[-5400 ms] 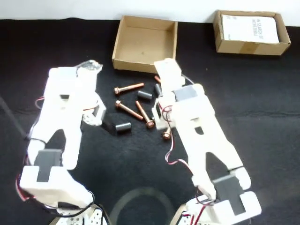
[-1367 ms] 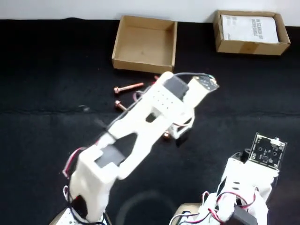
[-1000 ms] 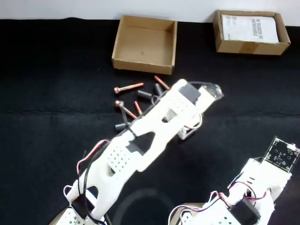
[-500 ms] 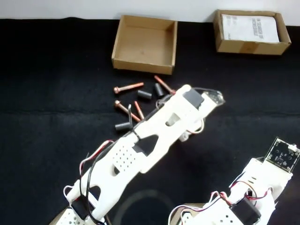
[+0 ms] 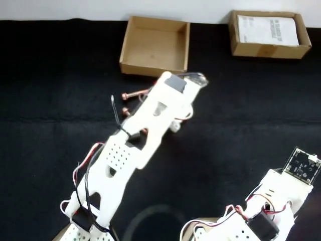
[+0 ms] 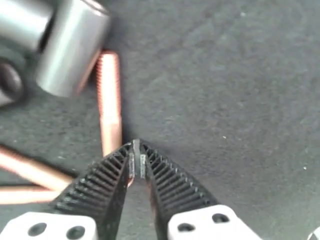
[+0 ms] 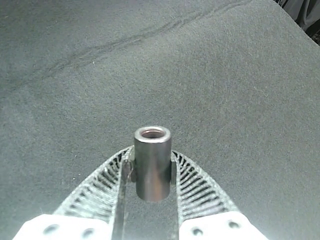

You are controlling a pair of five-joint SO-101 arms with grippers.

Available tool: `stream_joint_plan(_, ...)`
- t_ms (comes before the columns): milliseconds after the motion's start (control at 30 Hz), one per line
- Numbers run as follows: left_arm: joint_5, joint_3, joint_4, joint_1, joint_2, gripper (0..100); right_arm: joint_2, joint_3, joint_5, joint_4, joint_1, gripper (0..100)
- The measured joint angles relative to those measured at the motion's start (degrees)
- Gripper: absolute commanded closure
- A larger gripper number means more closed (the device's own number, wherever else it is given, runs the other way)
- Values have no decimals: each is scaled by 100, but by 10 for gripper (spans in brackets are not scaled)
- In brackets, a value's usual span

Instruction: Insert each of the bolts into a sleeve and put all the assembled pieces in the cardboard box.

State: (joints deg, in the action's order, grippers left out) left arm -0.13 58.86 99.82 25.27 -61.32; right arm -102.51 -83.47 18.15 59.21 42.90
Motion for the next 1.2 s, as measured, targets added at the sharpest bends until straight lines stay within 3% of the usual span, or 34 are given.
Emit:
stream_joint_plan(267,9,-9,-9,-88,360,973,0,0,0,0,0,992)
stream_joint_plan(500,774,-44,53,35,1380,970,0,0,0,0,0,992)
stream_joint_plan(833,949,-1732,70,958,1899,974,0,0,0,0,0,992)
stream_joint_plan(933,1582,-1837,-132,1116,1899,992,0,0,0,0,0,992)
stream_joint_plan(1200,3851,-1890,-1855,809,1890,991,0,0,0,571,-378,992)
